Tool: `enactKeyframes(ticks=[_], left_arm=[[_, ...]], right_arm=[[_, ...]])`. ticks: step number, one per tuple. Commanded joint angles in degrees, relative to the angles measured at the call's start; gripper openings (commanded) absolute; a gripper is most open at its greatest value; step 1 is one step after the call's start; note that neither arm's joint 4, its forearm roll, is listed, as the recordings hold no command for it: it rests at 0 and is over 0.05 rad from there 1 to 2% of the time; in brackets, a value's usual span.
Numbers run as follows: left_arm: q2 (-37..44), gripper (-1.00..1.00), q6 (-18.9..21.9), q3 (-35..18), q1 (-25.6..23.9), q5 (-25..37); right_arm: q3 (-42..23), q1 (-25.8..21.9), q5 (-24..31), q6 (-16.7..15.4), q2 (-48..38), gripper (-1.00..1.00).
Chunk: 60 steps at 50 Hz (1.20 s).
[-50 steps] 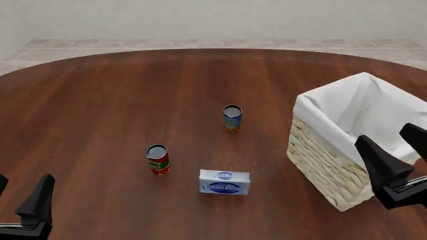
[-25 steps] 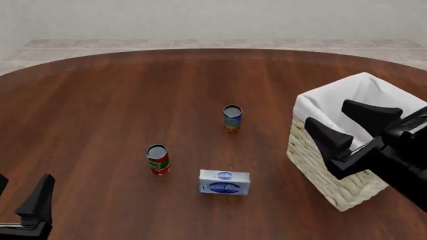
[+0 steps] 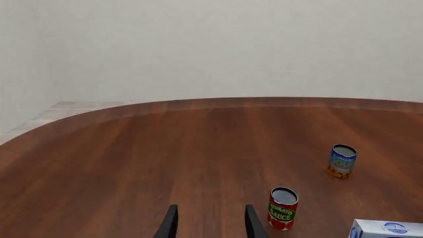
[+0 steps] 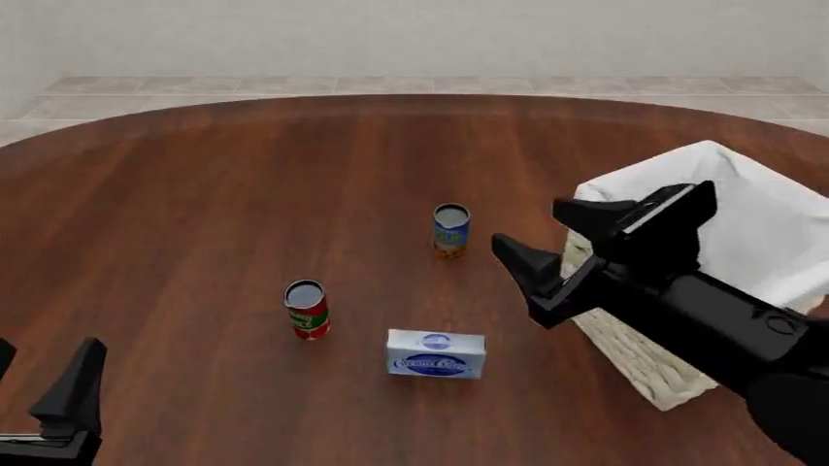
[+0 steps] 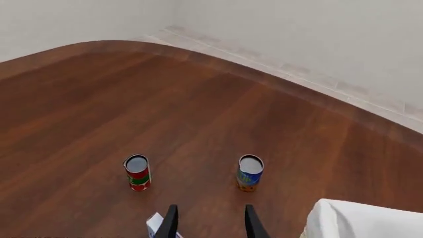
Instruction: Pick up the tomato sauce, and put it in the basket.
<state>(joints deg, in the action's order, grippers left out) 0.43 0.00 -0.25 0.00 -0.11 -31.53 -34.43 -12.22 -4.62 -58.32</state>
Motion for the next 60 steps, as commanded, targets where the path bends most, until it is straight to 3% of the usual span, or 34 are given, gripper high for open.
enactKeyframes(ticks=[1,14,60], left_arm=[[0.0,1.00,0.0,0.0,0.0,0.0],[0.0,1.00,0.0,0.0,0.0,0.0],[0.0,1.00,0.0,0.0,0.0,0.0]], right_arm=[[-1.4,-3.0,-4.5,1.0,-8.0,1.00],[-4.4,-5.2,-8.0,1.5,-15.5,1.00],[-17.7,-11.4,-12.4,3.8,-39.8,1.00]])
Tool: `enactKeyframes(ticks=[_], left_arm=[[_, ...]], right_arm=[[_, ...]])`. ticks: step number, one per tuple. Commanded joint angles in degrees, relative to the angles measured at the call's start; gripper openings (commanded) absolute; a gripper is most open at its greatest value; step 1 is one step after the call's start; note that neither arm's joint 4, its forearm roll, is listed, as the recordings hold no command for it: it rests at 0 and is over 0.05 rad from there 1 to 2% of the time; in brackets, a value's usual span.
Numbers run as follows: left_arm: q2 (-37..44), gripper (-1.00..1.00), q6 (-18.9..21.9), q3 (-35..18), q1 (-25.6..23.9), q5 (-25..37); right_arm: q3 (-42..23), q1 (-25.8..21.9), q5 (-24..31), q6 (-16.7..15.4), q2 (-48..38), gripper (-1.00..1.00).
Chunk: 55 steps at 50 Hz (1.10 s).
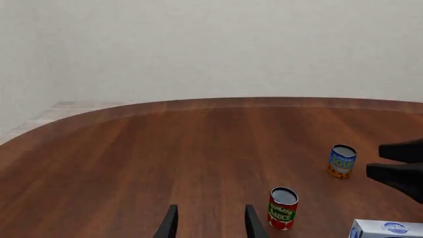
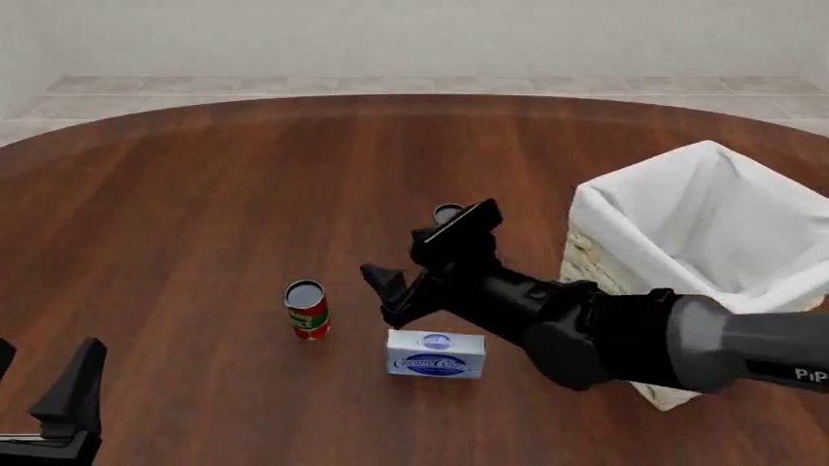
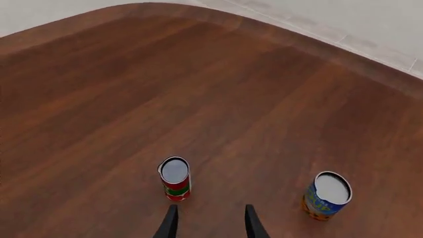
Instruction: Pick up the tomato sauce, and put it in the basket.
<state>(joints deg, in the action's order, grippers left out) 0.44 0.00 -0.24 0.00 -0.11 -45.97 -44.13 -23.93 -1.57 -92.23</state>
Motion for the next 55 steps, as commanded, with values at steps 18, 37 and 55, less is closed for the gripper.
enactKeyframes(ticks=[18,37,55], left_arm=[[0.0,1.00,0.0,0.0,0.0,0.0],[0.0,1.00,0.0,0.0,0.0,0.0],[0.0,1.00,0.0,0.0,0.0,0.0]], right_arm=[[-7.4,-3.8,-1.4,1.5,-12.5,1.00],[-10.3,-4.2,-2.3,1.3,-17.4,1.00],[-15.0,-5.0,-1.9,1.8,-22.7,1.00]])
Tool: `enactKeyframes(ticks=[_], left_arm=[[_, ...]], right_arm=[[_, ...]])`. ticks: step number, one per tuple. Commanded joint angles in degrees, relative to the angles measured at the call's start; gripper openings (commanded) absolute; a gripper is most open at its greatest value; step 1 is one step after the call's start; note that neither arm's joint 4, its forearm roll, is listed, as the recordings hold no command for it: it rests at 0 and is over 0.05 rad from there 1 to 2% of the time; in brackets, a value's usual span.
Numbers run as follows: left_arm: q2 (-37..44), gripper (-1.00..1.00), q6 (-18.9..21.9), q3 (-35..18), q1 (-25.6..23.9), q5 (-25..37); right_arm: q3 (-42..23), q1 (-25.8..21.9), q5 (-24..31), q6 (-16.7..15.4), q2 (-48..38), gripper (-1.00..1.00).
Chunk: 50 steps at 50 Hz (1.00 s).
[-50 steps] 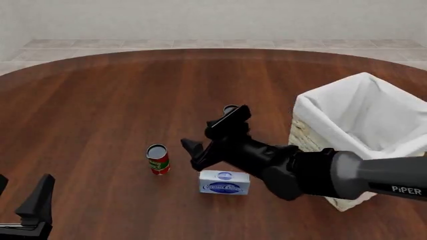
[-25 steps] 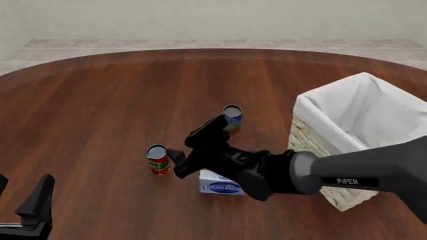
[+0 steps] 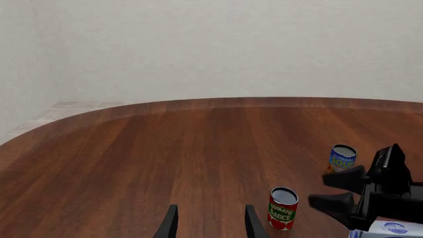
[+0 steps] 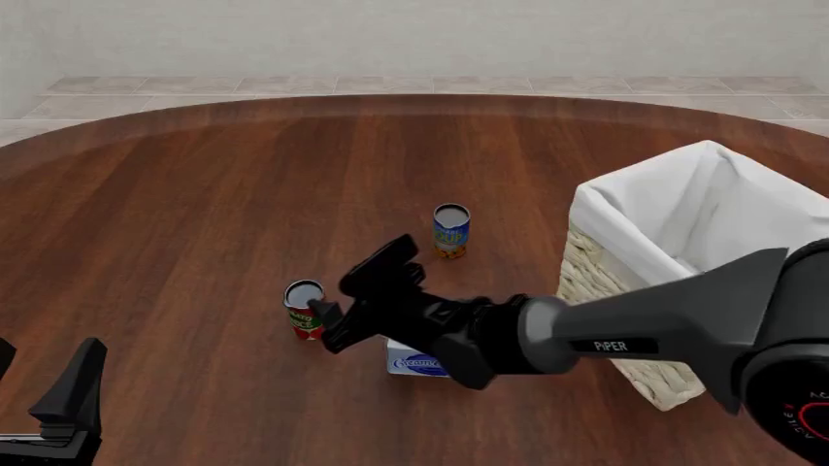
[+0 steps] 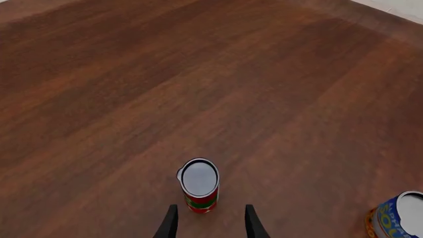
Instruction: Pick up the tomato sauce, and put it in the basket.
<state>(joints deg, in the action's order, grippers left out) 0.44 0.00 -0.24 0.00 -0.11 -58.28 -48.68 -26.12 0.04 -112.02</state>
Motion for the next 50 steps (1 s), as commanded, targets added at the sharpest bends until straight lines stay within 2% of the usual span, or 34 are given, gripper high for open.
enactKeyframes(ticks=[1,50], left_arm=[[0.0,1.00,0.0,0.0,0.0,0.0],[0.0,1.00,0.0,0.0,0.0,0.0]], right_arm=[[-3.0,-0.4,0.3,0.2,-3.2,1.00],[-15.2,-1.5,3.1,0.6,-16.1,1.00]])
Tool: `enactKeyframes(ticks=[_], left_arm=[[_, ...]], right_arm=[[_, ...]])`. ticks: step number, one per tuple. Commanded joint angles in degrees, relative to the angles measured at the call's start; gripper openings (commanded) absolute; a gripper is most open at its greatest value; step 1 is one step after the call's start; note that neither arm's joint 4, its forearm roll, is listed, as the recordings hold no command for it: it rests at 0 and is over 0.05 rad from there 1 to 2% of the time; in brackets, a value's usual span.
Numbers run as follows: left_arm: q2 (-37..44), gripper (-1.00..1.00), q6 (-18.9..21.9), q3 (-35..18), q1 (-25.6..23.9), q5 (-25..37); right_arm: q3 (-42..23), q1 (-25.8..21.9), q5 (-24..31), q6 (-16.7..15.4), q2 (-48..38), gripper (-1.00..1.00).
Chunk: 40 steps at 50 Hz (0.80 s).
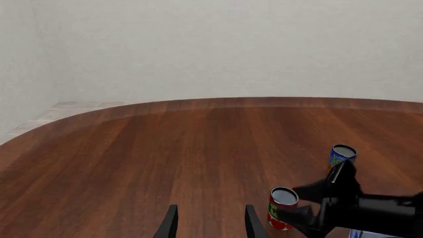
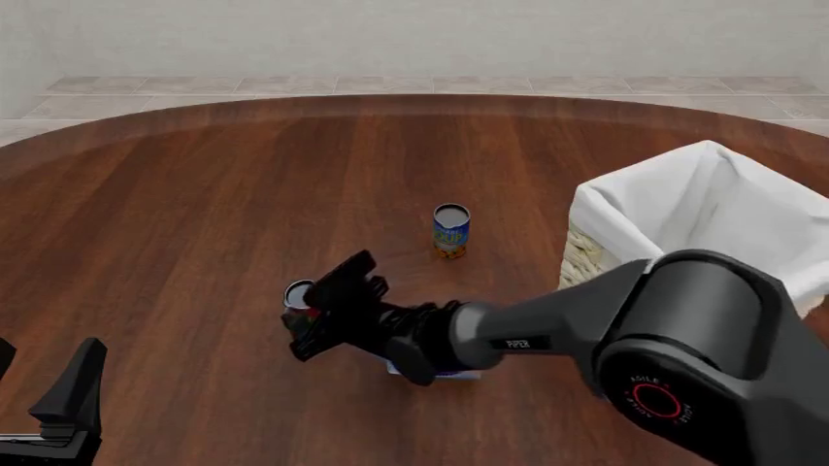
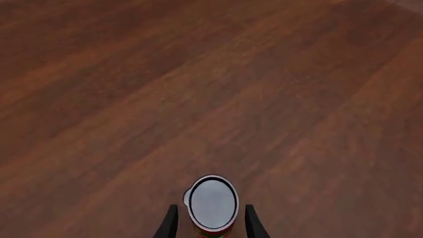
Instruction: Pick up the tomato sauce, and put it in the basket.
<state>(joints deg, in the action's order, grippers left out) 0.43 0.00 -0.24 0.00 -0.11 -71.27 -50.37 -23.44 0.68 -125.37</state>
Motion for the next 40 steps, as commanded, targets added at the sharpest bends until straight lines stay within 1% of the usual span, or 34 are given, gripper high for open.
enactKeyframes(ticks=[1,14,16,17,18,25,39,40], left_arm=[[0.0,1.00,0.0,0.0,0.0,0.0],[0.0,1.00,0.0,0.0,0.0,0.0],[0.0,1.00,0.0,0.0,0.0,0.0],[0.0,1.00,0.0,0.0,0.0,0.0],[0.0,1.00,0.0,0.0,0.0,0.0],[0.0,1.00,0.0,0.0,0.0,0.0],[0.0,1.00,0.0,0.0,0.0,0.0],[0.0,1.00,0.0,0.0,0.0,0.0]], right_arm=[[-2.6,0.2,0.5,-0.1,-3.1,1.00],[-5.1,0.8,1.0,0.2,-6.1,1.00],[-4.3,0.7,0.0,0.6,-5.7,1.00],[-3.8,0.1,-0.4,1.4,-5.6,1.00],[-4.1,0.5,-0.3,1.0,-5.9,-1.00],[-3.1,-0.1,-0.8,1.2,-5.5,-1.00],[-1.6,-0.8,0.0,-0.5,-2.9,-1.00],[-1.4,-0.5,0.3,-1.0,-2.2,-1.00]])
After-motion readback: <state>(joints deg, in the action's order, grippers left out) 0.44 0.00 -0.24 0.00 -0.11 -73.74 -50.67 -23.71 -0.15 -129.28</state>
